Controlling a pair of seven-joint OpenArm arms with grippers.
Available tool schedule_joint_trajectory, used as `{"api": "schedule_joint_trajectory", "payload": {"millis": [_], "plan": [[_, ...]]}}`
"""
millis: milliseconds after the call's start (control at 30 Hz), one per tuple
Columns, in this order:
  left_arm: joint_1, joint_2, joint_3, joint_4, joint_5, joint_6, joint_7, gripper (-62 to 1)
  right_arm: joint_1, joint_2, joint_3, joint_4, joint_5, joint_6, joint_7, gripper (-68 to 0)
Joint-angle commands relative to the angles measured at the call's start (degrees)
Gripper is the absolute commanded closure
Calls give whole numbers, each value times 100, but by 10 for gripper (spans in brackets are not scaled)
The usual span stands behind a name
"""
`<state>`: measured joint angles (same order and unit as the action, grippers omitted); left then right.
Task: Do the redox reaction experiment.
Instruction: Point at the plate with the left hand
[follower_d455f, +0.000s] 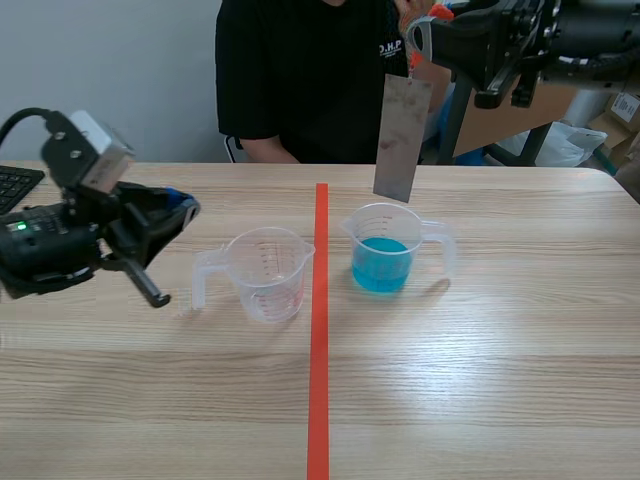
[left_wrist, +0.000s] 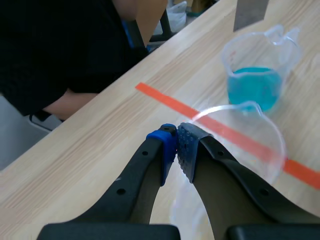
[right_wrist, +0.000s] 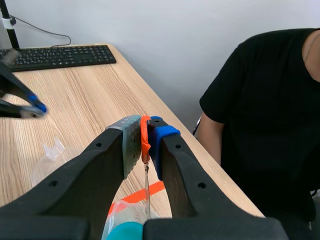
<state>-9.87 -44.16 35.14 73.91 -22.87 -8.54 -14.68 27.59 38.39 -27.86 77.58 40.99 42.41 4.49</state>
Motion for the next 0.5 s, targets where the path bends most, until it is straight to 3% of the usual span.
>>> {"api": "schedule_joint_trajectory", "payload": {"millis": [0, 200, 467], "plan": [[442, -212, -358, 114, -181, 35, -48, -47, 162, 2, 90, 94, 105, 31, 74, -13], [2627, -761, -2013, 726, -461, 52, -52, -47, 144, 0, 90, 94, 107, 31, 74, -13], [5165, -337, -3860, 896, -459, 74, -52, -47, 11, -2, 85, 94, 105, 31, 76, -13]]}}
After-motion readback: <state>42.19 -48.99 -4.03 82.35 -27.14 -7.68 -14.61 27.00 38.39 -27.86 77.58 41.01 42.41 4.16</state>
